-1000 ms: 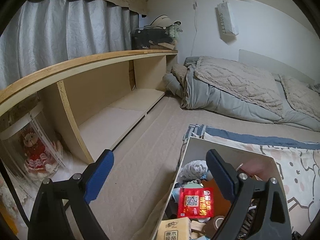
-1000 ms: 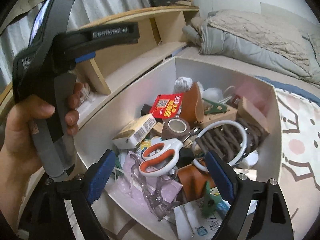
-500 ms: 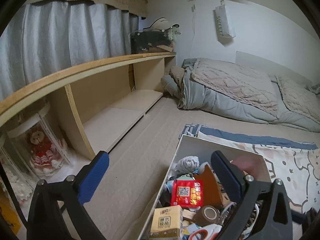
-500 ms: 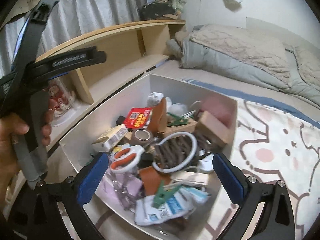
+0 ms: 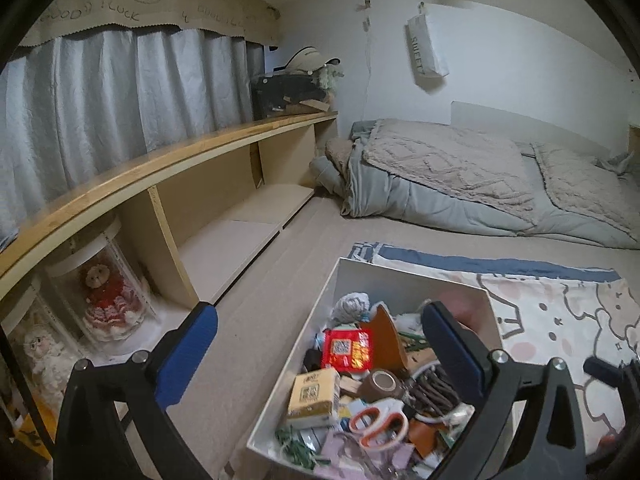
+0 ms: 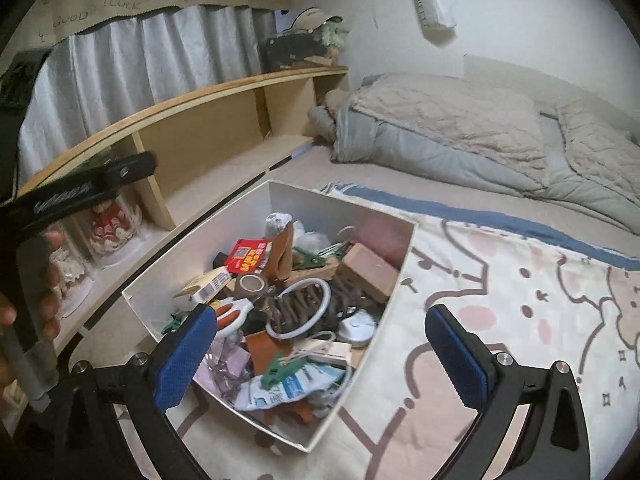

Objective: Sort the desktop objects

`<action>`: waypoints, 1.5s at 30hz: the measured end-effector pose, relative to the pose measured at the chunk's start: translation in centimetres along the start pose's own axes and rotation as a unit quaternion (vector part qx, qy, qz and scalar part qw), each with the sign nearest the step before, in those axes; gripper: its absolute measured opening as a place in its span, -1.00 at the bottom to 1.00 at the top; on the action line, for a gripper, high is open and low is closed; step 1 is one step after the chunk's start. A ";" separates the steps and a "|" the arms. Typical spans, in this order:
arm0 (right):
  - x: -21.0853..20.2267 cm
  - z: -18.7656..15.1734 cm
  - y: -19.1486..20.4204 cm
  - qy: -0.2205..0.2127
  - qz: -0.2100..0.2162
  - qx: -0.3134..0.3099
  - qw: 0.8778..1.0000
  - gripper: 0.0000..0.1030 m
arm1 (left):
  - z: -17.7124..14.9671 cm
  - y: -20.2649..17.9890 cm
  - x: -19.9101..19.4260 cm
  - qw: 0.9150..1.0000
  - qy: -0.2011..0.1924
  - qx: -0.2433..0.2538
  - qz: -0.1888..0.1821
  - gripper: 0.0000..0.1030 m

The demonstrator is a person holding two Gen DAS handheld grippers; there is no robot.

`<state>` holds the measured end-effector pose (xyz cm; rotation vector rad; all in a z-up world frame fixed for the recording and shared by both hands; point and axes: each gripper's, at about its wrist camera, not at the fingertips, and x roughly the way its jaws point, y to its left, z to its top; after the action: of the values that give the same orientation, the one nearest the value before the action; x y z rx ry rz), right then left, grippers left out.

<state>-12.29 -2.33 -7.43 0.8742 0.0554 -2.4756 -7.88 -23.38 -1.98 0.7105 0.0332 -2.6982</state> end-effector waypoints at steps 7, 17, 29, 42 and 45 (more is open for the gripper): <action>-3.0 -0.1 -1.1 -0.011 -0.007 -0.007 1.000 1.00 | -1.0 -0.6 -2.6 1.000 0.008 -0.008 -0.001 1.00; -5.8 -1.0 -2.8 -0.018 -0.013 -0.018 1.000 1.00 | -3.7 -2.5 -6.5 1.000 0.012 -0.006 0.008 1.00; -7.6 -2.5 -4.0 -0.024 -0.014 -0.025 0.999 1.00 | -7.0 -4.4 -9.1 0.999 0.034 -0.014 0.002 1.00; -8.6 -3.5 -4.4 -0.020 -0.005 -0.036 0.999 1.00 | -9.5 -5.0 -10.5 0.999 0.044 -0.012 -0.007 1.00; -8.8 -3.7 -4.3 -0.021 -0.003 -0.035 0.999 1.00 | -9.9 -5.2 -10.5 0.999 0.049 -0.008 -0.007 1.00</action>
<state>-6.37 6.16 -5.63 0.7935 0.1290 -2.4807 3.56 -14.03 -5.92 0.8392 0.0830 -2.6711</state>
